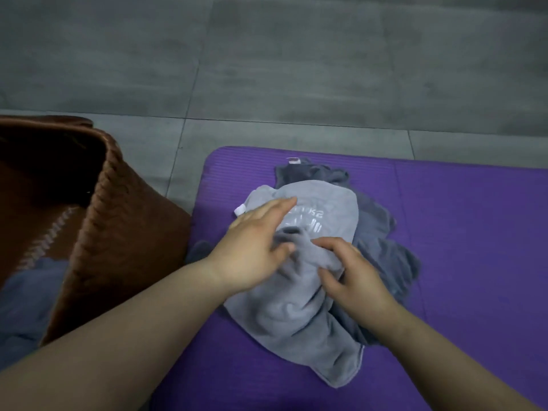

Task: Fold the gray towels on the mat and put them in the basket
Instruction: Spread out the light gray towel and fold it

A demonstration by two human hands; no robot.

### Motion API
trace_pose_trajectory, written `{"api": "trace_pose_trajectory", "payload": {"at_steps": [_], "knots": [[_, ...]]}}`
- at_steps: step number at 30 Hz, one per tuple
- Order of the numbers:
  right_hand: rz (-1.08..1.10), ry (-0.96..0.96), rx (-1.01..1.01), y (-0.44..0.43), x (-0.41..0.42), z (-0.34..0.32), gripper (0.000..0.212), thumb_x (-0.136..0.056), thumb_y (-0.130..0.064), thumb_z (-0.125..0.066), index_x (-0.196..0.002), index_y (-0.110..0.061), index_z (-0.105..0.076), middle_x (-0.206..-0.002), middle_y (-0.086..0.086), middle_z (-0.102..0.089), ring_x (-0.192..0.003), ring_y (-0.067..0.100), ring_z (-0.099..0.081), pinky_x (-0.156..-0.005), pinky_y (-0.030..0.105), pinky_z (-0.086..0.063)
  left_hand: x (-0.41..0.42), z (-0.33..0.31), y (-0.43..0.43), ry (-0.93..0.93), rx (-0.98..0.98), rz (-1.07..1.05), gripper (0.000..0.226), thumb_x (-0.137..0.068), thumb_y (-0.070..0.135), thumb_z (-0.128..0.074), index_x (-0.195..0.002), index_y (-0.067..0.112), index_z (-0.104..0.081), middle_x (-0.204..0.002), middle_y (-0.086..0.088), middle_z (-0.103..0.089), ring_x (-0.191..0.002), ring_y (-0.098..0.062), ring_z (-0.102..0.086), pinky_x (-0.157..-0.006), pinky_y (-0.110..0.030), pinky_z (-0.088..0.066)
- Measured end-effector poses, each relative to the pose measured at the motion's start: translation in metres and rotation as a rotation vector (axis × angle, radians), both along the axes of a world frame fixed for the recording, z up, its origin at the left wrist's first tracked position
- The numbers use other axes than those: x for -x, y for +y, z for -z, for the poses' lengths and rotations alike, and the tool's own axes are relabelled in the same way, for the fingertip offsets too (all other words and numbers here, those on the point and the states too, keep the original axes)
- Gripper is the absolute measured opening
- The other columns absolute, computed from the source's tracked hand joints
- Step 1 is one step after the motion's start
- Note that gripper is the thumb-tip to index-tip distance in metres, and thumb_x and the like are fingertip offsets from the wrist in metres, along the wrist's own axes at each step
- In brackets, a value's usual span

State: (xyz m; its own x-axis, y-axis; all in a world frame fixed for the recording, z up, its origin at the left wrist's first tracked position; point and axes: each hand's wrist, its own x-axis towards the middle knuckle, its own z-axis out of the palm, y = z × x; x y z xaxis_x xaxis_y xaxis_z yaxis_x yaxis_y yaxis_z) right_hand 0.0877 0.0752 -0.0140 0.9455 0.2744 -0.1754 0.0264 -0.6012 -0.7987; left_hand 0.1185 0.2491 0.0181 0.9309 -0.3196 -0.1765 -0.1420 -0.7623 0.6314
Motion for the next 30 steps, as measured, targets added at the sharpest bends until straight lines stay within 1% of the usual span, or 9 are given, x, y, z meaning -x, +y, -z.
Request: {"api": "trace_pose_trajectory", "payload": {"at_steps": [3,5,7,12,14,17,21,26,30], "knots": [[0.005,0.135,-0.232,0.0,0.007,-0.016,0.033,-0.072,-0.014,-0.05,-0.092,-0.04,-0.049,-0.088,-0.022,-0.061,-0.088,-0.005,-0.057,-0.077,0.005,-0.043,-0.01,0.008,-0.011,0.176,0.08,0.088,0.034,-0.082,0.02,-0.062,-0.114,0.031,-0.055,-0.102,0.012,-0.061,-0.097,-0.003,-0.054,-0.088,-0.008,-0.031],[0.105,0.23,-0.43,-0.004,0.009,-0.016,0.032,-0.072,-0.006,-0.054,-0.09,-0.032,-0.052,-0.084,-0.019,-0.062,-0.078,-0.006,-0.057,-0.073,0.01,-0.047,-0.008,0.011,-0.012,0.246,0.182,0.071,0.02,-0.081,0.014,-0.063,-0.077,0.033,-0.057,-0.066,0.011,-0.052,-0.063,-0.002,-0.047,-0.065,-0.007,-0.036],[0.209,0.347,-0.603,-0.005,0.011,-0.018,0.035,-0.08,0.008,-0.055,-0.091,-0.024,-0.05,-0.087,-0.006,-0.059,-0.075,0.004,-0.057,-0.069,0.016,-0.048,-0.008,0.01,-0.007,0.247,0.268,0.001,0.028,-0.079,0.01,-0.065,-0.065,0.03,-0.053,-0.049,0.01,-0.042,-0.05,-0.003,-0.041,-0.052,-0.006,-0.033],[0.109,0.482,-0.61,-0.001,0.012,-0.034,0.028,-0.081,-0.002,-0.064,-0.096,-0.024,-0.059,-0.089,0.012,-0.059,-0.089,0.018,-0.057,-0.083,0.027,-0.051,-0.006,-0.006,-0.004,0.229,0.436,-0.158,0.023,-0.078,0.016,-0.066,-0.064,0.026,-0.05,-0.061,0.009,-0.05,-0.057,-0.005,-0.043,-0.062,-0.016,-0.037],[0.082,0.396,-0.497,0.002,0.008,-0.038,0.007,-0.082,-0.011,-0.065,-0.076,-0.013,-0.063,-0.078,0.003,-0.059,-0.078,0.008,-0.056,-0.071,0.018,-0.048,-0.005,-0.011,0.003,0.274,0.493,-0.196,0.015,-0.074,0.024,-0.062,-0.066,0.024,-0.049,-0.059,0.009,-0.056,-0.056,-0.005,-0.046,-0.061,-0.018,-0.037],[0.052,0.134,-0.317,-0.002,-0.002,-0.044,0.025,-0.061,-0.038,-0.076,-0.049,-0.025,-0.058,-0.073,-0.012,-0.051,-0.071,-0.007,-0.049,-0.071,0.008,-0.04,0.0,-0.016,0.024,0.299,0.512,-0.194,0.012,-0.068,0.026,-0.057,-0.068,0.02,-0.047,-0.045,0.013,-0.055,-0.044,0.001,-0.04,-0.047,-0.011,-0.032],[-0.025,0.417,-0.441,-0.013,-0.012,-0.057,0.031,-0.054,-0.034,-0.077,-0.044,-0.022,-0.051,-0.054,-0.007,-0.047,-0.048,0.004,-0.046,-0.046,0.017,-0.038,0.001,-0.02,0.04,0.215,0.545,-0.269,0.024,-0.083,0.002,-0.061,-0.067,0.016,-0.049,-0.043,0.013,-0.056,-0.043,0.004,-0.043,-0.045,-0.005,-0.032],[-0.403,0.457,0.269,-0.021,-0.01,-0.047,0.035,-0.073,-0.038,-0.068,-0.089,-0.008,-0.059,-0.083,0.003,-0.062,-0.081,0.016,-0.059,-0.077,0.03,-0.046,0.0,-0.027,0.042,0.102,0.542,-0.33,0.026,-0.08,-0.004,-0.059,-0.067,0.018,-0.051,-0.052,0.015,-0.063,-0.053,0.008,-0.055,-0.056,-0.001,-0.04],[-0.471,0.213,0.797,-0.032,-0.003,-0.038,0.026,-0.081,-0.044,-0.05,-0.062,-0.027,-0.043,-0.065,-0.01,-0.044,-0.064,0.01,-0.042,-0.082,0.023,-0.029,-0.003,-0.023,0.04,0.029,0.496,-0.338,0.026,-0.08,0.0,-0.063,-0.069,0.02,-0.05,-0.064,0.004,-0.058,-0.057,0.0,-0.053,-0.055,-0.003,-0.038]]}}
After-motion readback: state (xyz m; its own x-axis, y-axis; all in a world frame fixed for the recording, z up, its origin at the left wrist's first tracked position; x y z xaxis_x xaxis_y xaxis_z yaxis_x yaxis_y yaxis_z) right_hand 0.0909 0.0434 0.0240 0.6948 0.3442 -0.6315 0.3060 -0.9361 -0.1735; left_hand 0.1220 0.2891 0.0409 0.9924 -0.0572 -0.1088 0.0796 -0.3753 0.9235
